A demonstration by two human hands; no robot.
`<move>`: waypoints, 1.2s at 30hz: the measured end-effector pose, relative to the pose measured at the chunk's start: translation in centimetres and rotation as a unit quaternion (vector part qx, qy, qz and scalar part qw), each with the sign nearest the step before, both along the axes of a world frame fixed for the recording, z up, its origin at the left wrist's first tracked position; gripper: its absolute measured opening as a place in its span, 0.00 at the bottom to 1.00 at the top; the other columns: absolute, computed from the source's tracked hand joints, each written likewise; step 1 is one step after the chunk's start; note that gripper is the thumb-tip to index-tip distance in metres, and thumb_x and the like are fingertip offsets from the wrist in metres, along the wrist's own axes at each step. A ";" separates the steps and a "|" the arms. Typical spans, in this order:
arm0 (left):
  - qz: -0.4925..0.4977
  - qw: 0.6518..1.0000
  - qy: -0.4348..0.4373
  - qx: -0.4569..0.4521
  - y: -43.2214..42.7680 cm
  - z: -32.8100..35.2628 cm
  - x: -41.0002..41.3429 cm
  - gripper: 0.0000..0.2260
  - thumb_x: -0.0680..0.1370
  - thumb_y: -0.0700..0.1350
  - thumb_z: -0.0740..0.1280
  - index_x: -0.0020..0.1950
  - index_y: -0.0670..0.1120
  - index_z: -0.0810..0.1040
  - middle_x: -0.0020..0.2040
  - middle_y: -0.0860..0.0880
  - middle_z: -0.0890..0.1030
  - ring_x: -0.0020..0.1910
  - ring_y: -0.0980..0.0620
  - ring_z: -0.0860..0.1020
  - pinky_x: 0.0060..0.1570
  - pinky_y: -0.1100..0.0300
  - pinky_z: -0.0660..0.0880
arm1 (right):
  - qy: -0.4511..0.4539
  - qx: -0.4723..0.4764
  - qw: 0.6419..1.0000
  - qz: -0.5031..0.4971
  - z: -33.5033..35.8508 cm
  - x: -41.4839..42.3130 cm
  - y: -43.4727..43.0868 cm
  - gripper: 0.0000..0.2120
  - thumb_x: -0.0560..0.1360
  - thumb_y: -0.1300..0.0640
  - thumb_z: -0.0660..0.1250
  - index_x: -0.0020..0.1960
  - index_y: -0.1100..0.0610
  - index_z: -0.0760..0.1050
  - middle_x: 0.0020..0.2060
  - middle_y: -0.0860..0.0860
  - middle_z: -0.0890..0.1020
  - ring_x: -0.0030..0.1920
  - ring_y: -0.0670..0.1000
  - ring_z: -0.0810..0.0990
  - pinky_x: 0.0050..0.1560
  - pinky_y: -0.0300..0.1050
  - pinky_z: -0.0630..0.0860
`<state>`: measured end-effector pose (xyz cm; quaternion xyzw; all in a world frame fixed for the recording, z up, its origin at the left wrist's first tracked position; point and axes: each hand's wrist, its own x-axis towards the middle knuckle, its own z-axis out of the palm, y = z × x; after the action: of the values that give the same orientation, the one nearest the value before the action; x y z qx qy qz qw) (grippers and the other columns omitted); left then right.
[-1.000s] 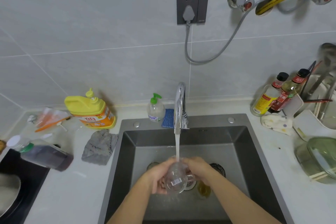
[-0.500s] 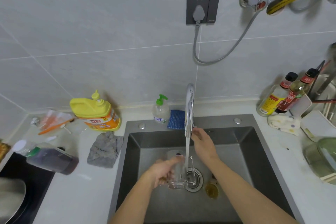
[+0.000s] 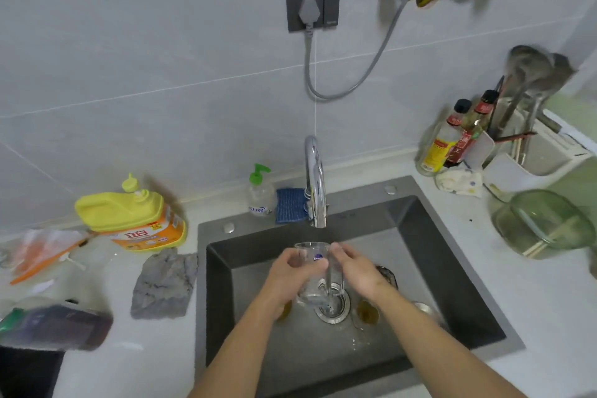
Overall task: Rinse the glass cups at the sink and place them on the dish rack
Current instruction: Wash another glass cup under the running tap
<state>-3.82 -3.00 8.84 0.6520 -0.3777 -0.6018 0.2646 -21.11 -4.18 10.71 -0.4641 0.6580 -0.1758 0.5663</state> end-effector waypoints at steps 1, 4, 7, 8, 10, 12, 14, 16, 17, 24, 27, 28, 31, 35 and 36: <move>-0.005 1.000 0.010 -0.010 -0.1 -0.3 -0.3 0.23 0.69 0.55 0.82 0.60 0.52 0.78 0.59 0.50 0.81 0.54 0.51 0.81 0.51 0.55 0.80 | -0.006 0.005 1.000 -0.020 -0.1 -0.3 0.6 0.22 0.85 0.39 0.55 0.69 0.51 0.74 0.65 0.50 0.81 0.64 0.50 0.79 0.71 0.51 0.70; -0.026 0.998 0.040 -0.039 0.1 -0.6 -1.7 0.23 0.70 0.49 0.83 0.61 0.54 0.79 0.59 0.49 0.81 0.54 0.51 0.80 0.47 0.60 0.76 | -0.045 0.014 0.994 -0.100 0.1 -1.3 2.2 0.10 0.85 0.42 0.56 0.55 0.44 0.74 0.49 0.43 0.82 0.50 0.43 0.81 0.66 0.55 0.78; -0.050 0.994 0.083 -0.046 0.4 -0.6 -3.0 0.25 0.69 0.45 0.83 0.63 0.55 0.79 0.60 0.48 0.81 0.56 0.51 0.82 0.52 0.58 0.79 | -0.089 0.014 0.986 -0.141 0.5 -2.7 3.5 0.09 0.85 0.43 0.58 0.53 0.43 0.75 0.51 0.45 0.83 0.52 0.44 0.82 0.63 0.58 0.81; -0.055 0.993 0.093 -0.047 0.6 -0.4 -3.4 0.26 0.69 0.44 0.83 0.63 0.55 0.79 0.60 0.47 0.81 0.55 0.52 0.82 0.53 0.58 0.79 | -0.095 0.009 0.985 -0.147 0.6 -3.3 3.9 0.09 0.85 0.43 0.58 0.55 0.44 0.76 0.53 0.47 0.83 0.54 0.45 0.82 0.63 0.57 0.81; -0.071 0.991 0.100 -0.054 1.1 0.1 -4.4 0.26 0.70 0.41 0.82 0.65 0.55 0.79 0.60 0.49 0.81 0.55 0.54 0.82 0.51 0.59 0.79 | -0.096 -0.001 0.982 -0.161 0.9 -4.6 4.7 0.11 0.85 0.44 0.59 0.58 0.46 0.77 0.56 0.50 0.83 0.57 0.46 0.81 0.62 0.52 0.81; -0.087 0.989 0.098 -0.063 1.5 1.0 -5.7 0.27 0.71 0.40 0.81 0.66 0.54 0.78 0.60 0.50 0.81 0.55 0.54 0.82 0.49 0.61 0.77 | -0.095 -0.012 0.982 -0.165 1.2 -5.7 5.5 0.13 0.85 0.43 0.58 0.60 0.47 0.78 0.57 0.50 0.84 0.59 0.48 0.81 0.63 0.52 0.79; -0.100 0.988 0.101 -0.061 1.7 1.8 -7.2 0.27 0.71 0.40 0.81 0.67 0.54 0.78 0.61 0.49 0.81 0.56 0.53 0.82 0.50 0.60 0.78 | -0.092 -0.024 0.979 -0.178 1.8 -6.9 6.3 0.14 0.85 0.42 0.58 0.60 0.48 0.77 0.57 0.48 0.84 0.59 0.48 0.81 0.66 0.55 0.78; -0.112 0.986 0.107 -0.059 1.9 2.7 -9.0 0.26 0.70 0.43 0.83 0.65 0.56 0.78 0.61 0.48 0.82 0.57 0.49 0.84 0.57 0.51 0.81 | -0.097 -0.041 0.973 -0.206 2.7 -8.5 7.3 0.14 0.85 0.43 0.58 0.62 0.50 0.76 0.57 0.48 0.83 0.59 0.48 0.81 0.62 0.52 0.79; -0.120 0.985 0.107 -0.060 2.0 3.1 -10.1 0.27 0.68 0.45 0.84 0.63 0.58 0.79 0.61 0.48 0.82 0.58 0.47 0.84 0.62 0.45 0.81 | -0.099 -0.053 0.969 -0.218 3.4 -9.5 8.0 0.14 0.86 0.45 0.58 0.63 0.50 0.75 0.57 0.48 0.83 0.58 0.47 0.81 0.57 0.47 0.78; -0.213 0.963 0.133 -0.102 6.0 6.6 -21.2 0.29 0.72 0.37 0.80 0.70 0.52 0.77 0.61 0.53 0.84 0.62 0.54 0.82 0.58 0.60 0.78 | -0.094 -0.133 0.931 -0.326 5.6 -19.7 15.1 0.10 0.83 0.42 0.63 0.54 0.46 0.79 0.51 0.47 0.86 0.56 0.49 0.84 0.64 0.58 0.78; -0.263 0.949 0.130 -0.115 8.6 7.4 -26.4 0.27 0.72 0.33 0.79 0.67 0.51 0.78 0.56 0.54 0.87 0.60 0.53 0.84 0.54 0.62 0.79 | -0.109 -0.163 0.909 -0.367 6.5 -24.6 18.8 0.08 0.83 0.47 0.64 0.55 0.48 0.80 0.50 0.45 0.86 0.54 0.46 0.84 0.64 0.56 0.79; -0.271 0.947 0.131 -0.117 9.5 7.6 -28.2 0.27 0.72 0.32 0.79 0.67 0.51 0.79 0.57 0.52 0.87 0.59 0.52 0.84 0.54 0.59 0.79 | -0.111 -0.172 0.903 -0.378 6.7 -26.1 20.1 0.08 0.84 0.48 0.64 0.56 0.49 0.80 0.49 0.44 0.86 0.52 0.44 0.84 0.62 0.53 0.80; -0.286 0.940 0.140 -0.119 12.4 8.0 -33.4 0.26 0.72 0.31 0.78 0.65 0.50 0.78 0.55 0.52 0.86 0.52 0.59 0.85 0.50 0.61 0.80 | -0.113 -0.184 0.888 -0.407 7.3 -30.5 24.2 0.08 0.84 0.49 0.64 0.56 0.49 0.80 0.49 0.43 0.85 0.49 0.40 0.83 0.53 0.45 0.79; -0.331 0.925 0.156 -0.107 16.1 8.5 -39.6 0.29 0.68 0.35 0.81 0.66 0.51 0.78 0.56 0.52 0.83 0.51 0.58 0.84 0.47 0.64 0.79 | -0.105 -0.197 0.860 -0.459 7.8 -35.3 29.3 0.07 0.84 0.50 0.65 0.55 0.50 0.80 0.46 0.43 0.85 0.48 0.40 0.83 0.51 0.45 0.79; -0.347 0.919 0.156 -0.107 16.9 8.8 -41.0 0.29 0.68 0.35 0.81 0.66 0.51 0.78 0.56 0.52 0.83 0.52 0.58 0.83 0.45 0.66 0.78 | -0.102 -0.203 0.850 -0.476 7.9 -36.3 30.5 0.07 0.84 0.50 0.65 0.55 0.51 0.80 0.46 0.43 0.84 0.48 0.42 0.82 0.51 0.45 0.79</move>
<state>-44.83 13.92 17.60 0.3453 -0.5963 -0.7061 0.1632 -57.46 26.35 18.64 -0.1783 0.6863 -0.5999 0.3707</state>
